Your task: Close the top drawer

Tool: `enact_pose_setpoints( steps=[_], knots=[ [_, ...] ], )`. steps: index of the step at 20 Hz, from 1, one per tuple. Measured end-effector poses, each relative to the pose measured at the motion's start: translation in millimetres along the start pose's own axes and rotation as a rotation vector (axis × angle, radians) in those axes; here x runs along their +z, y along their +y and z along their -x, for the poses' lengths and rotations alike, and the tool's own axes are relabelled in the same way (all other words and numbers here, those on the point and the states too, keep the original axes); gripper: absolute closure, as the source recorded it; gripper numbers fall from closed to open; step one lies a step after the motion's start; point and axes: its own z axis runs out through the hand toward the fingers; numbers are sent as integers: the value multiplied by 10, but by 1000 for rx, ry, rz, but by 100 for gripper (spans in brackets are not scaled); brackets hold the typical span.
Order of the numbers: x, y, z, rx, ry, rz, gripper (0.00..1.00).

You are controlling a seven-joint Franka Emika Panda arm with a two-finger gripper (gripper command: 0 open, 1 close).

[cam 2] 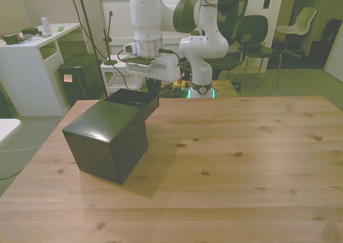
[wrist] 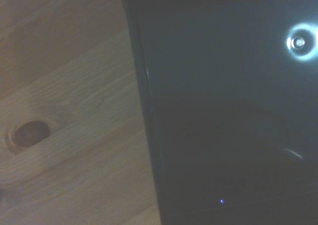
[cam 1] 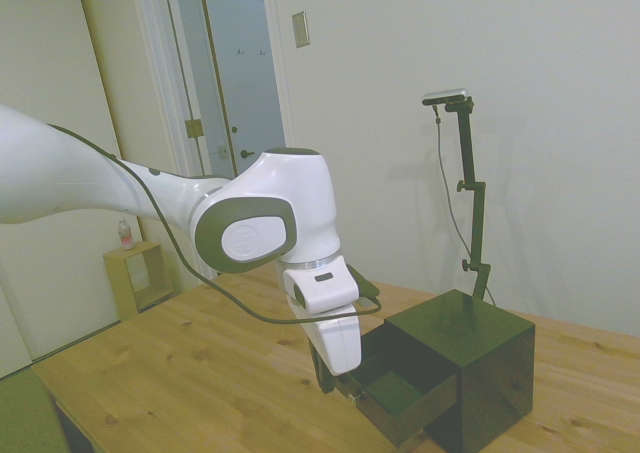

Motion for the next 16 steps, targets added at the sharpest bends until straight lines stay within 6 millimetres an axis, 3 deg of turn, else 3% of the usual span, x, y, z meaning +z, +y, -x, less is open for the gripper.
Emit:
enact_pose_setpoints(
  steps=[16],
  knots=[
    [-212,-76,-343,35,36,-30,100]
  ],
)
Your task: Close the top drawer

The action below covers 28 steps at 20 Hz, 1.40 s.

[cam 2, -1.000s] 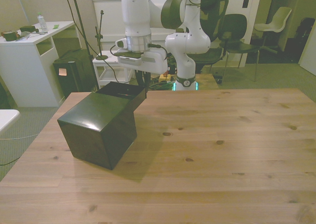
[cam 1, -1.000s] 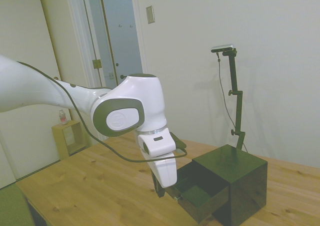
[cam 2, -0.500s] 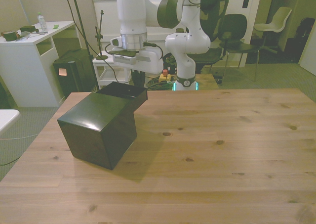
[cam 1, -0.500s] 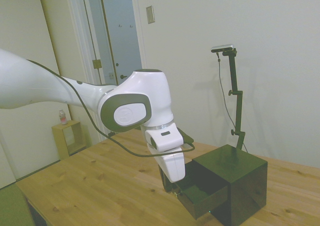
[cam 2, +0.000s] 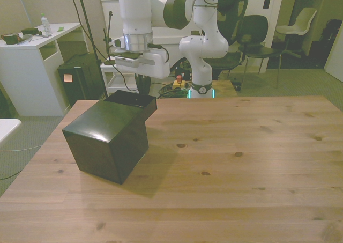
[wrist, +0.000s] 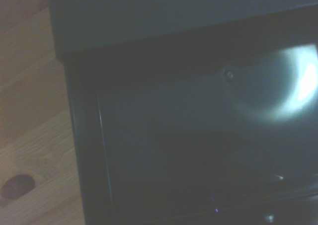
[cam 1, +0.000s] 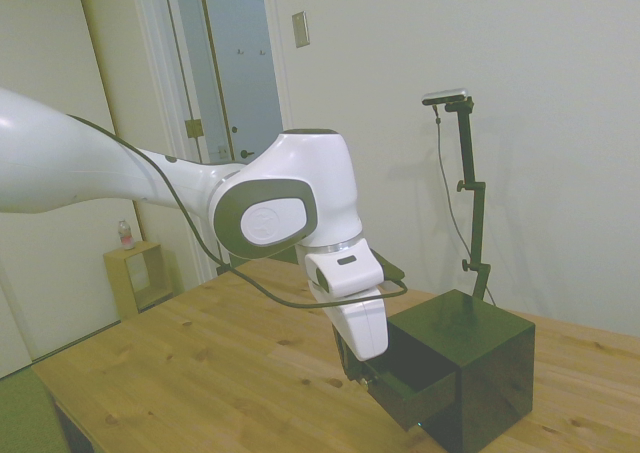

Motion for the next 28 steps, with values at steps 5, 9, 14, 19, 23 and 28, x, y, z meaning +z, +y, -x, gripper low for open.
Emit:
enact_pose_setpoints(
  steps=[5,9,14,19,23,28],
  knots=[
    [-8,-58,-94,-8,10,-1,100],
    [11,-100,-138,-15,17,-2,100],
    [23,-185,-234,-25,37,-17,100],
    [24,-306,-333,-31,48,-24,100],
    [-14,-409,-404,-32,56,-38,100],
    [-25,-526,-493,-32,61,-41,100]
  ],
)
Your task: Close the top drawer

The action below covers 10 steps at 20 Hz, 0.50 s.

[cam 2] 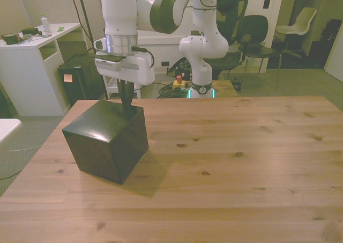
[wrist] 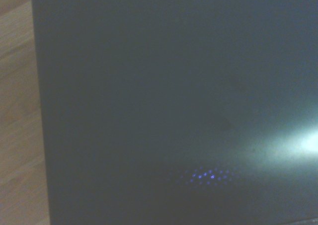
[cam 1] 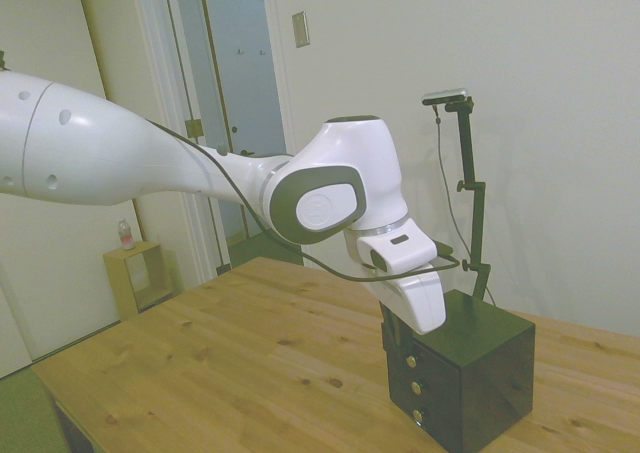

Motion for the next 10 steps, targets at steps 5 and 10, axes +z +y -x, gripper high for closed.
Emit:
enact_pose_setpoints(
  steps=[5,10],
  knots=[
    [0,-17,-15,-14,-2,5,100],
    [62,-62,163,-51,-22,13,100]
  ],
)
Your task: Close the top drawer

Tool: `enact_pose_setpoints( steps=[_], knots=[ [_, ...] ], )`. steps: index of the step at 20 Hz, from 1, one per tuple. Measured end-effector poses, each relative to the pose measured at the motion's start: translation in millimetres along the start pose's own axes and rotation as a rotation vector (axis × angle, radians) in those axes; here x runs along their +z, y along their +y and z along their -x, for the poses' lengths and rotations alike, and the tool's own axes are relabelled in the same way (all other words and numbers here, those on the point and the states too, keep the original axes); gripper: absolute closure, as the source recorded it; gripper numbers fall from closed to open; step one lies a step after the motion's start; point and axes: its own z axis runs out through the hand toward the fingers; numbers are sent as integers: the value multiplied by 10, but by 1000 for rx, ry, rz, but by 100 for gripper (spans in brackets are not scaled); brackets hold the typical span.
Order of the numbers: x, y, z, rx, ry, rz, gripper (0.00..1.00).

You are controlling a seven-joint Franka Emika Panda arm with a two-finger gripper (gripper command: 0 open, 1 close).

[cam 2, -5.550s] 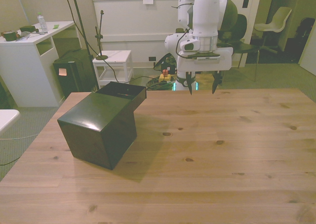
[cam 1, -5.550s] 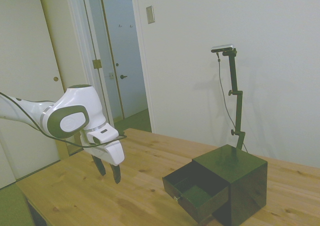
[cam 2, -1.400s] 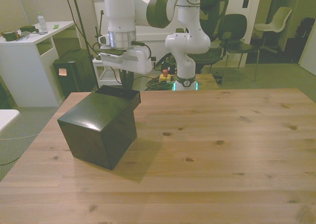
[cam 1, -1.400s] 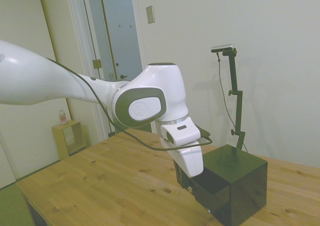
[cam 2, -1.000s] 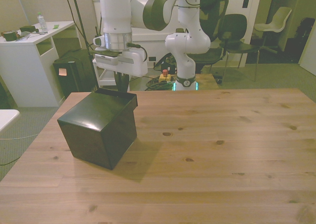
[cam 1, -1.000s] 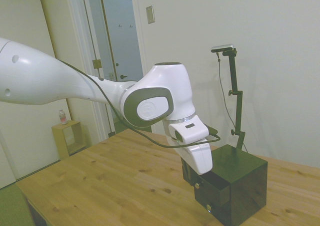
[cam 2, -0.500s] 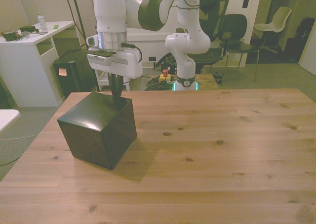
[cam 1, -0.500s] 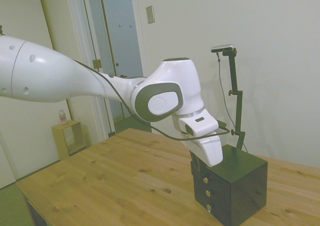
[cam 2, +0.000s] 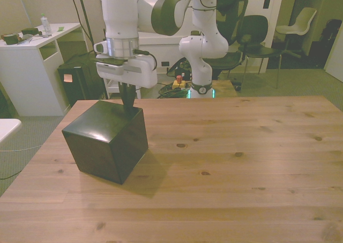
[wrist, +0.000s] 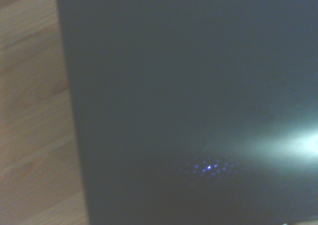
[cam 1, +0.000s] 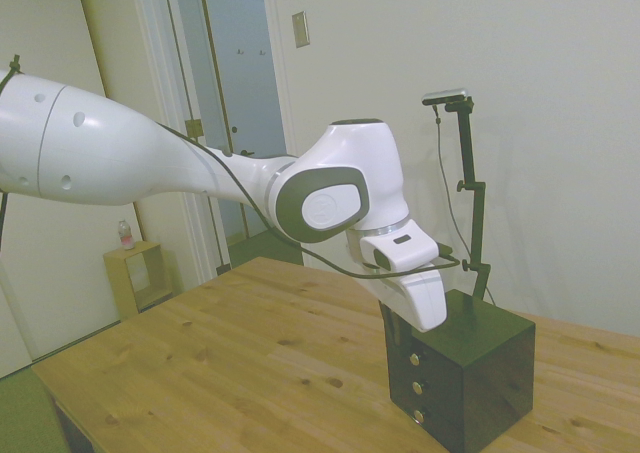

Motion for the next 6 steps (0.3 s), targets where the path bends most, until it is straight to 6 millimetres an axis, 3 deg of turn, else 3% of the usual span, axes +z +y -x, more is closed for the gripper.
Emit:
enact_pose_setpoints(
  steps=[5,6],
  knots=[
    [-78,85,439,-40,-41,-5,100],
    [-149,138,525,-44,-48,-9,0]
  ],
)
